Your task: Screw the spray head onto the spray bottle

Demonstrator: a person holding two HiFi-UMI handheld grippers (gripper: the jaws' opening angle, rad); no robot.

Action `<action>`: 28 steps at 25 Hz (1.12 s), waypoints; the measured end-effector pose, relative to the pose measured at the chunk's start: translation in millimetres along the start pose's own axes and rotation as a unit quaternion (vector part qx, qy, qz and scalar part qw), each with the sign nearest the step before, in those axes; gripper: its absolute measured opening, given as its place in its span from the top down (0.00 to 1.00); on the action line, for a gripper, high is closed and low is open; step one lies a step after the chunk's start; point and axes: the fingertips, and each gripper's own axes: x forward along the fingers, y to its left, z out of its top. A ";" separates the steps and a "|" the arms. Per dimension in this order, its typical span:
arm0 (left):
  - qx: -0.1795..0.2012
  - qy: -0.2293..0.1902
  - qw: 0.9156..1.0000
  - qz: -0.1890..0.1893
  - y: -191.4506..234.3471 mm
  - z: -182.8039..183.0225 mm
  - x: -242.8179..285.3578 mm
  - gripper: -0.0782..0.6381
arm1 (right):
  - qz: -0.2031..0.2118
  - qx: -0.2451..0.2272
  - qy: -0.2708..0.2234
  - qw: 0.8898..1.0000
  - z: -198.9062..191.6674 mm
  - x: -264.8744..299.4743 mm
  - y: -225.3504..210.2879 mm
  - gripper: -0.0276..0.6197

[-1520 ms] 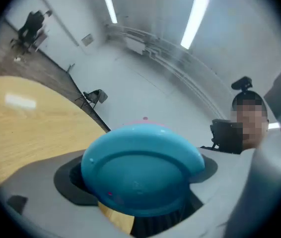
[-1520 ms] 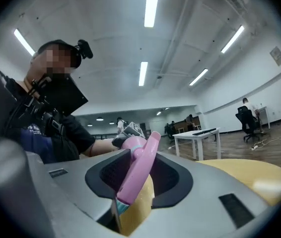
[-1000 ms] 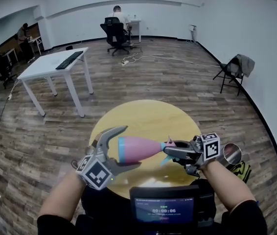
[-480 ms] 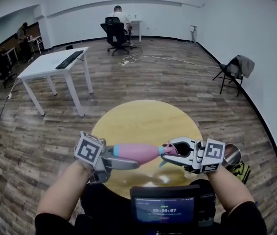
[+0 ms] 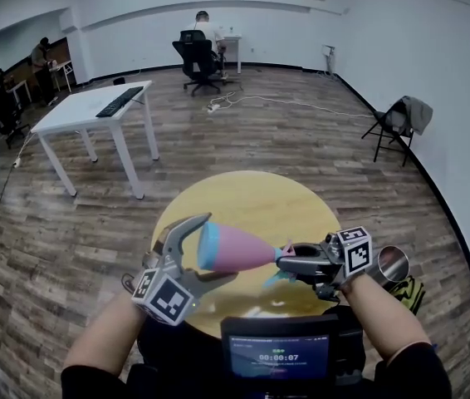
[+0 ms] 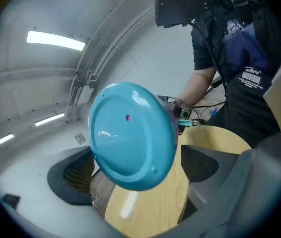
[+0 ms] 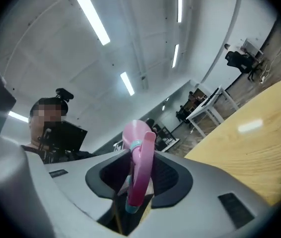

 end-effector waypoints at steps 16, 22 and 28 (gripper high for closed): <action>-0.043 -0.013 0.997 -0.065 -10.7 -4.3 3.6 0.14 | -0.035 -0.045 0.060 0.997 -12.5 0.7 2.2 0.75; -0.151 0.082 0.972 -0.157 -38.2 -35.0 12.6 0.15 | -0.092 -0.148 0.117 0.978 -23.9 6.5 5.0 0.74; -0.067 0.105 0.981 -0.149 -46.2 -41.1 7.3 0.18 | -0.102 -0.185 0.144 0.967 -25.9 2.2 1.4 0.75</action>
